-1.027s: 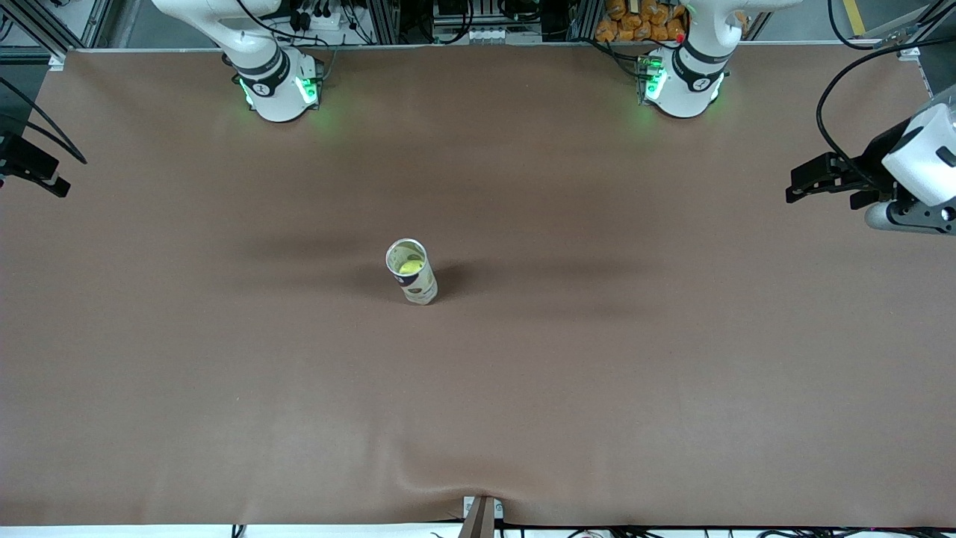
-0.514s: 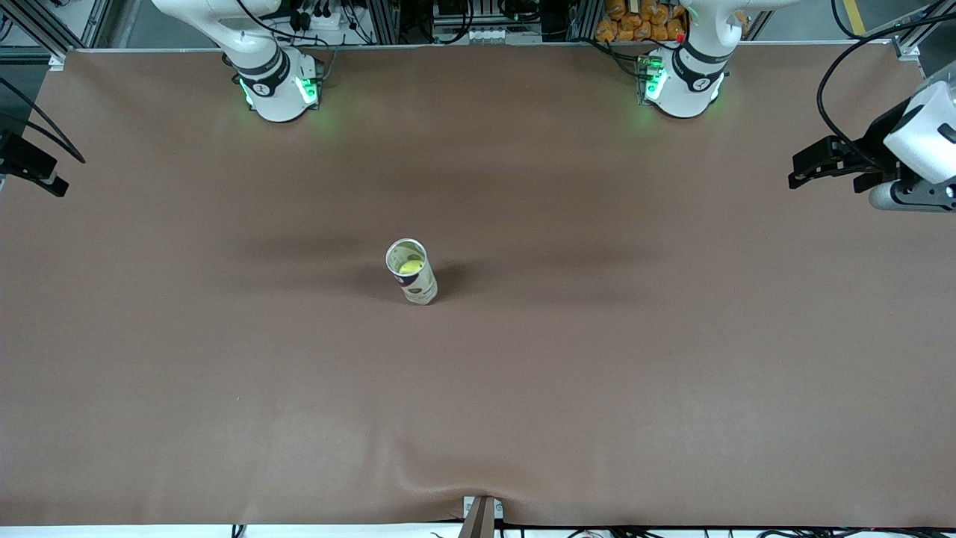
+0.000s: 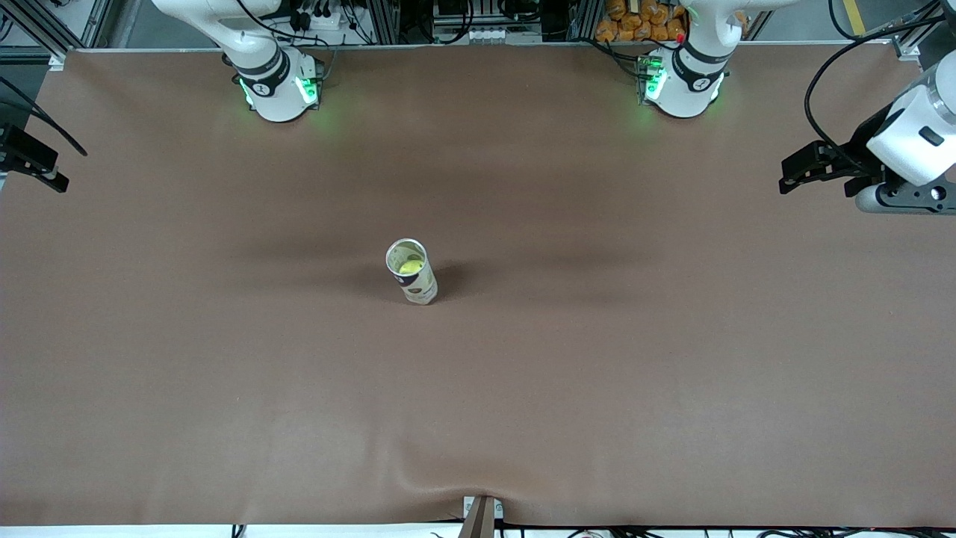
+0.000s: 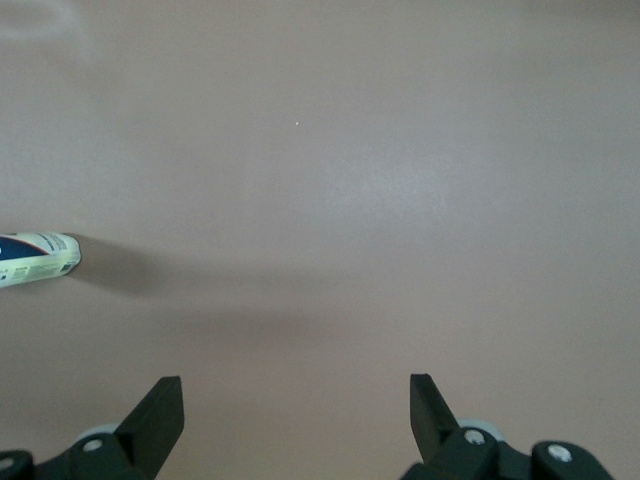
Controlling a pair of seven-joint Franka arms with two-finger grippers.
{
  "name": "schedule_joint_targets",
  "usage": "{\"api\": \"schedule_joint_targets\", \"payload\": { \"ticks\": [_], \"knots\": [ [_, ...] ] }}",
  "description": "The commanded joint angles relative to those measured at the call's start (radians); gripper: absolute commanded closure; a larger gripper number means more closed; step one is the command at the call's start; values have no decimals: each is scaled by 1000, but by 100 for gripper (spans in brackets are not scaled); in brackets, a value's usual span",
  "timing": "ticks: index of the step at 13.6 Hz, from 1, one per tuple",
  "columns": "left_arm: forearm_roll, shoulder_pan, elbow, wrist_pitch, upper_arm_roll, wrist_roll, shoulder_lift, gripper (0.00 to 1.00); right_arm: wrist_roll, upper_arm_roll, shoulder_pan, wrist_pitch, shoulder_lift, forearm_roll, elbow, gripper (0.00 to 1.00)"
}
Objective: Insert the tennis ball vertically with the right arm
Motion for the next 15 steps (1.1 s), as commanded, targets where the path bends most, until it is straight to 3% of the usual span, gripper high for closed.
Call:
{"api": "schedule_joint_targets", "payload": {
  "ticks": [1,3,6,11,15],
  "knots": [
    [40,13,-39,27,-15,-9,-39,0,-29,4,-14,-6,-5,-5,9,0],
    [57,13,-45,49,-21,-9,-40,0,-20,4,-14,-8,-3,-6,10,0],
    [57,14,-51,55,-20,-9,-62,0,147,9,-4,-8,-2,-8,16,0],
    [57,13,-146,73,-21,-11,-149,0,149,12,0,-14,-3,-11,20,0],
    [57,13,-145,40,-23,-11,-164,0,151,13,8,-14,-2,-9,18,0]
  ]
}}
